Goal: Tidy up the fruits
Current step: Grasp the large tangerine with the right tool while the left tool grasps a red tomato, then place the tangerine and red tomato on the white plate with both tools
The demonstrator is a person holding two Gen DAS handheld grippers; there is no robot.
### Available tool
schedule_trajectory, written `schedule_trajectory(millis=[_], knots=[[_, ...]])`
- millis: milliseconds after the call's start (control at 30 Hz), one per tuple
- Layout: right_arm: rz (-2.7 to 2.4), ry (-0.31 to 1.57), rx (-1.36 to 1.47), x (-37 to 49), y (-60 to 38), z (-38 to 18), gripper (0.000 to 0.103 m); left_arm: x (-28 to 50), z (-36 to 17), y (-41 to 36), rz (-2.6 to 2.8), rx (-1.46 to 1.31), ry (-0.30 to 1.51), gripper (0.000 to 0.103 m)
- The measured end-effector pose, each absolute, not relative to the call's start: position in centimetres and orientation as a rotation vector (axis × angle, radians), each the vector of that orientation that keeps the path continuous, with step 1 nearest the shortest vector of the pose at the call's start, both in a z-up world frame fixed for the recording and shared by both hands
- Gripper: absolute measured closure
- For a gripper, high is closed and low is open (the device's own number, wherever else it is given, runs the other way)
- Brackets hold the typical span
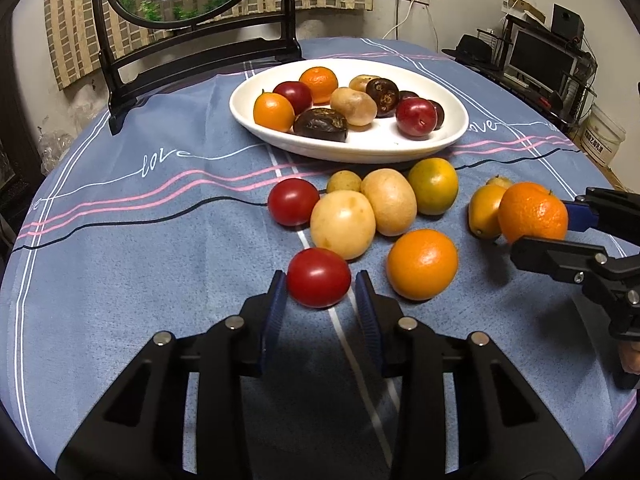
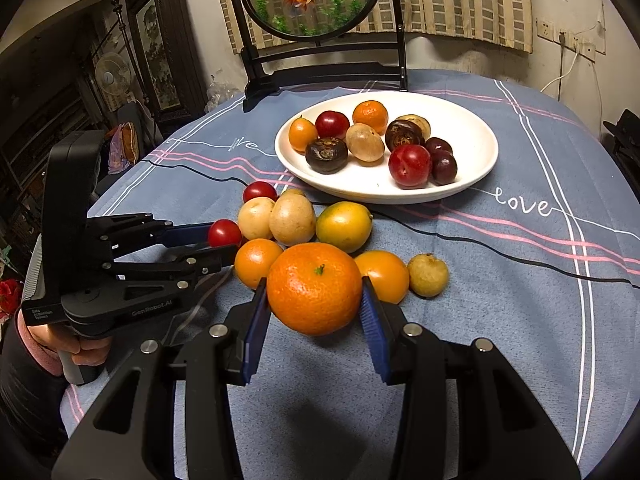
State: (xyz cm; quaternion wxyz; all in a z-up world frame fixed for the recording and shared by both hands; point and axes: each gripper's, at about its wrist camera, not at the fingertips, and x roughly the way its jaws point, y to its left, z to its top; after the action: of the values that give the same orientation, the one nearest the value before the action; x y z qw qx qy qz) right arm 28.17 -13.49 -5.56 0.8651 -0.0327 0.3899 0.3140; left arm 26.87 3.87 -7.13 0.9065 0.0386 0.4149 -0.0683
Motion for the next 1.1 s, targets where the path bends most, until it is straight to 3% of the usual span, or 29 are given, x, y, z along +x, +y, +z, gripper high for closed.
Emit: schedule_trajectory(millis=[300,633,1100], knots=[[0.655,0.8,-0.056,27.9,-13.8,-5.3,0.059,25.8,-5.4,4.5,-0.167,0.012,0.8,0.07],[0.556,0.581,0.114,30.6,-16.2,-1.9,0.059,29.3,-0.6,2.5,-0.216,-0.102,0.646,0.07],[0.423,0.701,0.179,42.8,-16.9,-4.3,0.059,38.8,-3.0,-1.1,-0.194,-0.025,0.786,0.07]])
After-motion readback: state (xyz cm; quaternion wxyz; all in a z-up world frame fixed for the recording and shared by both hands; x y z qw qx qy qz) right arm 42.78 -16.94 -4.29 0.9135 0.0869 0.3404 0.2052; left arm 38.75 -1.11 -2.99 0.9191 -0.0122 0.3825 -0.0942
